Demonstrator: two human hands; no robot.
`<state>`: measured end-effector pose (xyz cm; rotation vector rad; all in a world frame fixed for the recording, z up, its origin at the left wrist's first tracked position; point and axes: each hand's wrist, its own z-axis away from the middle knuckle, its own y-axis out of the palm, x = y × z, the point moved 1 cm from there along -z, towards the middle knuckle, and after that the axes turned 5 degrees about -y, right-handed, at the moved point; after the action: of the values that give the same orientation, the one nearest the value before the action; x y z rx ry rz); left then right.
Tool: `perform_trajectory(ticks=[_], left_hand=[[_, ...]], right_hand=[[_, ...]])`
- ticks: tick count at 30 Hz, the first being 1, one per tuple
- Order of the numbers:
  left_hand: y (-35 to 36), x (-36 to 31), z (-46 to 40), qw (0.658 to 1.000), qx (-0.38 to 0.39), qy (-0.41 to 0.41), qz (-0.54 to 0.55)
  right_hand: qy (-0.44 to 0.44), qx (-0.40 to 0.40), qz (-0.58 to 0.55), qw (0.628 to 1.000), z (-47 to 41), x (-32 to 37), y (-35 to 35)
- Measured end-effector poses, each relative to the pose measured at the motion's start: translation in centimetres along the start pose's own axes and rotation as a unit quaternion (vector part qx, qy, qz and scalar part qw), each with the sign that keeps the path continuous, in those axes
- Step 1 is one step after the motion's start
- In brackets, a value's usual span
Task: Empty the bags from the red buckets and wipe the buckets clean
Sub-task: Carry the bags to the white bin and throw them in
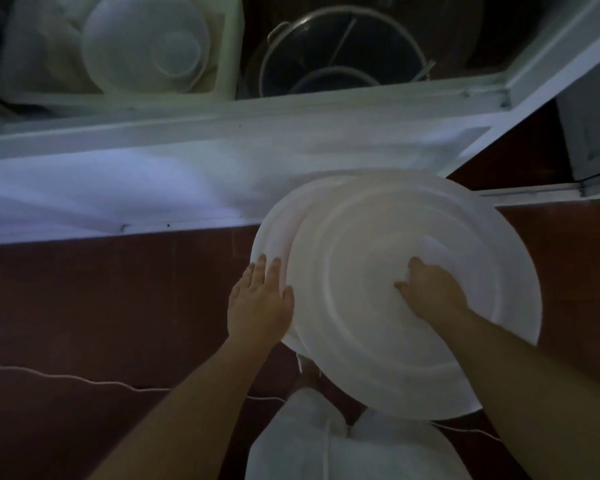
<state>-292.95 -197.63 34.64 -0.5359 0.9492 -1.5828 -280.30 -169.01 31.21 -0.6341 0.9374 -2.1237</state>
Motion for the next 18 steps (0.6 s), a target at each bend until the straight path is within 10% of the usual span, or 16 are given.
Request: perform_trajectory(ticks=[18], left_hand=[[11.6,6.1,-7.9,1.000,-0.008,0.018,-0.017]], right_hand=[[-0.003,-0.061,-0.008,0.998,-11.6,8.3,15.9]])
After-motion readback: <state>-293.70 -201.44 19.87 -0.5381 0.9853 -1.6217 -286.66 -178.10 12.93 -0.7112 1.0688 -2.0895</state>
